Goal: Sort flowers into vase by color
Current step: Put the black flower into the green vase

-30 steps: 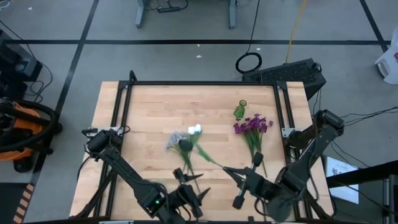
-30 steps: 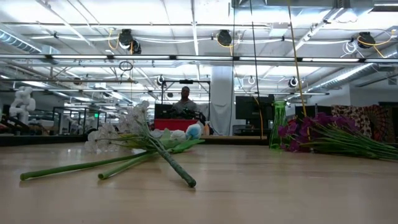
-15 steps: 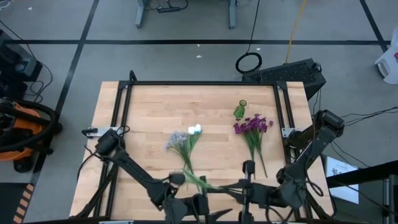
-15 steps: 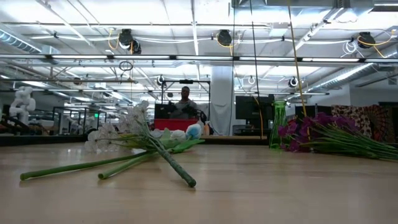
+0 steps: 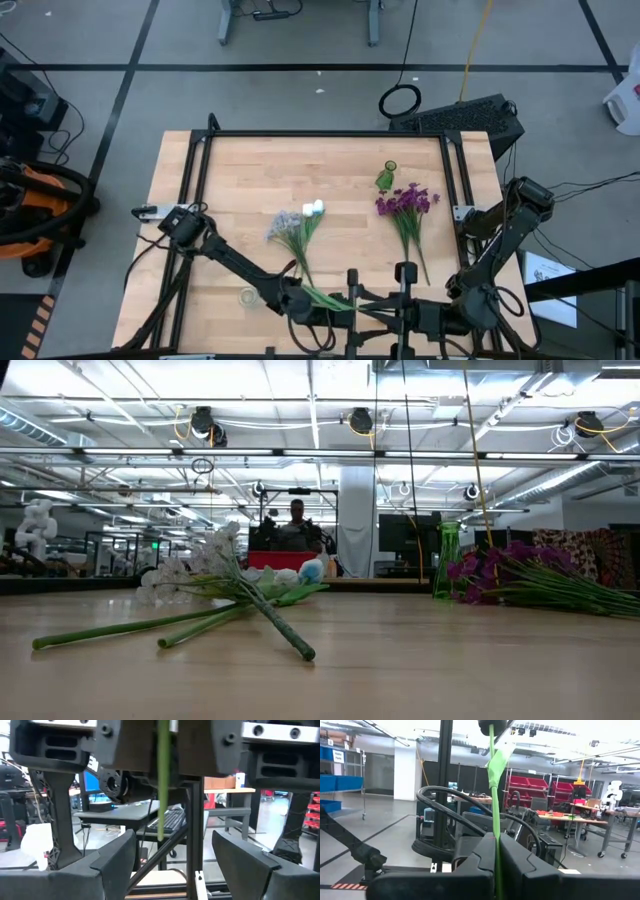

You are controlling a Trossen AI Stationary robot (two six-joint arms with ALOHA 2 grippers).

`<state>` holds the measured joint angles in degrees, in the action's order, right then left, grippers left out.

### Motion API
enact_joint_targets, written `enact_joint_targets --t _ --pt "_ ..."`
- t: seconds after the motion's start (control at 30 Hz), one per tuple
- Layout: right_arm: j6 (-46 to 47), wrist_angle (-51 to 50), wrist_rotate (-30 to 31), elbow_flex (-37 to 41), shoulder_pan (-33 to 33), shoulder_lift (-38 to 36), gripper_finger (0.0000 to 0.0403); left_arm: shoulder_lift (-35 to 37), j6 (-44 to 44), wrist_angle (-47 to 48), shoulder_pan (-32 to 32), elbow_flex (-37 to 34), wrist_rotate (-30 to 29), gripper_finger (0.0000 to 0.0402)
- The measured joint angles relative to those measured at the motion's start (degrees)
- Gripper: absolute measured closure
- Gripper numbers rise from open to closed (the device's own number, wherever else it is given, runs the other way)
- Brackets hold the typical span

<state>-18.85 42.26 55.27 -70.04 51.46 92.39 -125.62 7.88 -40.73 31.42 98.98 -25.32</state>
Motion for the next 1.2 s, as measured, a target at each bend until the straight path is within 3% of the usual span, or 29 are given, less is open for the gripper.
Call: enact_joint_targets --t 0.33,0.67,0.83,1.03,1.2 --pt "-0.2 -0.1 -0.2 0.0 0.3 0.0 0.0402 0.0 4.4 -1.0 -0.1 0.0 3.1 0.0134" --pt "-1.6 -0.5 0.0 0.0 2.6 0.0 0.0402 0.0 9.1 2.0 -2.1 0.0 12.6 0.0134" --pt "-0.9 -1.9 0.8 0.0 3.6 0.0 0.0403 1.1 9.2 5.7 -2.7 0.0 10.0 0.0134" --pt "-3.7 -2.2 7.9 0.0 8.5 0.0 0.0403 5.6 9.6 13.8 -0.7 0.0 5.9 0.0134" --pt "-3.7 -2.5 9.4 0.0 10.6 0.0 0.0403 6.7 12.3 9.4 0.6 0.0 4.1 0.0134"
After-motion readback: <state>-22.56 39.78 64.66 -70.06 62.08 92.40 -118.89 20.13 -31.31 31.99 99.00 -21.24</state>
